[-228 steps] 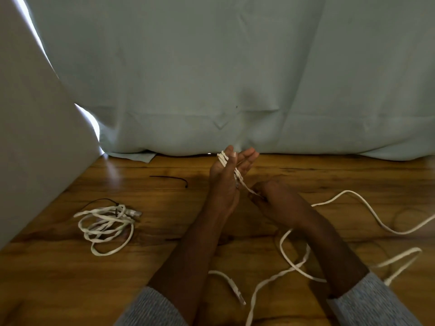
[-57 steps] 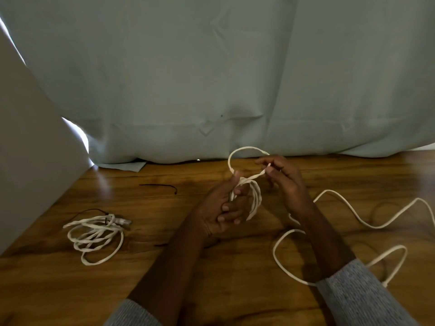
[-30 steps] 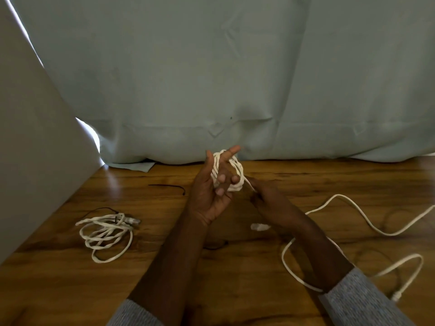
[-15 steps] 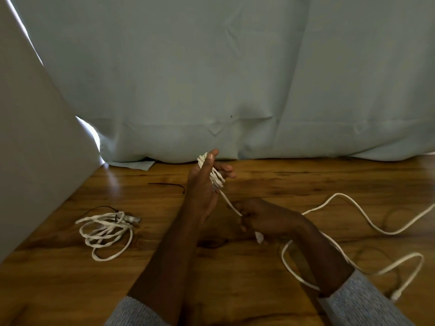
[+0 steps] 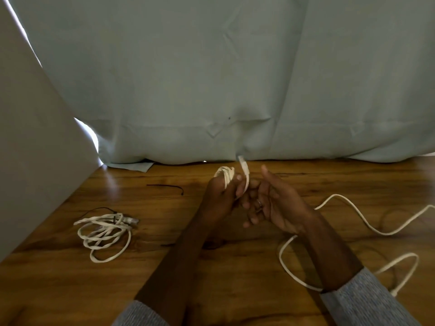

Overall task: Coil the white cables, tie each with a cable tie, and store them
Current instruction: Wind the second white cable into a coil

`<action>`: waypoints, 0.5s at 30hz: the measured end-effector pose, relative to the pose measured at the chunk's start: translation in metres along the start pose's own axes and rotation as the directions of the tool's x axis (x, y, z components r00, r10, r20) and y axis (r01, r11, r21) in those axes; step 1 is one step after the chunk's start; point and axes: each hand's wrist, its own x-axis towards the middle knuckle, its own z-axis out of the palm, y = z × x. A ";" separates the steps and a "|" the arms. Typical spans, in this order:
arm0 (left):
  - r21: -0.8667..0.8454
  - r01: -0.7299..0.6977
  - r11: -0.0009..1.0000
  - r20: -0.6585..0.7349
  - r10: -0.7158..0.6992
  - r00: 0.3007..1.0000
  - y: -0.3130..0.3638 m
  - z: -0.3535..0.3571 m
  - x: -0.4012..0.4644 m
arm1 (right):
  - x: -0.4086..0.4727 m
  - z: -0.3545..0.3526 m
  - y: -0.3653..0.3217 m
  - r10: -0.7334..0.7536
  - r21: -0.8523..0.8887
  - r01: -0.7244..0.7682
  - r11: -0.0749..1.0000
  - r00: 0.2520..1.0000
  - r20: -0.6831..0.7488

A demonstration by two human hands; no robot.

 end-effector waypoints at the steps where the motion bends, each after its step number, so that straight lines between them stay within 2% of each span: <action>1: -0.042 0.060 0.997 0.062 -0.057 0.996 0.001 0.001 0.000 | 0.001 -0.001 0.000 -0.054 -0.009 0.053 0.999 0.997 -0.051; 3: -0.116 0.160 0.980 0.199 -0.135 0.971 0.004 0.002 -0.001 | 0.003 0.000 0.002 -0.145 -0.096 0.127 0.987 0.968 -0.204; 6: -0.170 0.216 0.961 0.337 -0.150 0.929 0.006 -0.001 -0.006 | 0.014 0.000 0.009 -0.251 -0.286 0.144 0.947 0.887 -0.388; 7: -0.186 0.222 0.957 0.375 -0.139 0.916 0.003 -0.003 -0.006 | 0.017 0.000 0.011 -0.315 -0.403 0.120 0.907 0.828 -0.464; 9: -0.205 0.247 0.947 0.458 -0.130 0.880 -0.001 -0.008 -0.005 | 0.020 -0.006 0.013 -0.517 -0.673 0.013 0.740 0.650 -0.557; 10: -0.223 0.270 0.937 0.500 -0.128 0.857 -0.004 -0.010 -0.004 | 0.019 -0.009 0.013 -0.629 -0.773 -0.003 0.634 0.579 -0.518; 11: -0.256 0.302 0.918 0.544 -0.121 0.830 -0.006 -0.012 -0.003 | 0.018 -0.010 0.011 -0.724 -0.846 0.061 0.530 0.552 -0.414; 13: -0.343 0.356 0.869 0.617 -0.077 0.783 -0.005 -0.013 -0.003 | 0.015 -0.008 0.011 -0.780 -0.869 0.273 0.414 0.598 -0.184; 15: -0.399 0.376 0.836 0.659 -0.023 0.751 -0.001 -0.013 -0.004 | 0.016 0.001 0.018 -0.710 -0.797 0.368 0.479 0.697 -0.104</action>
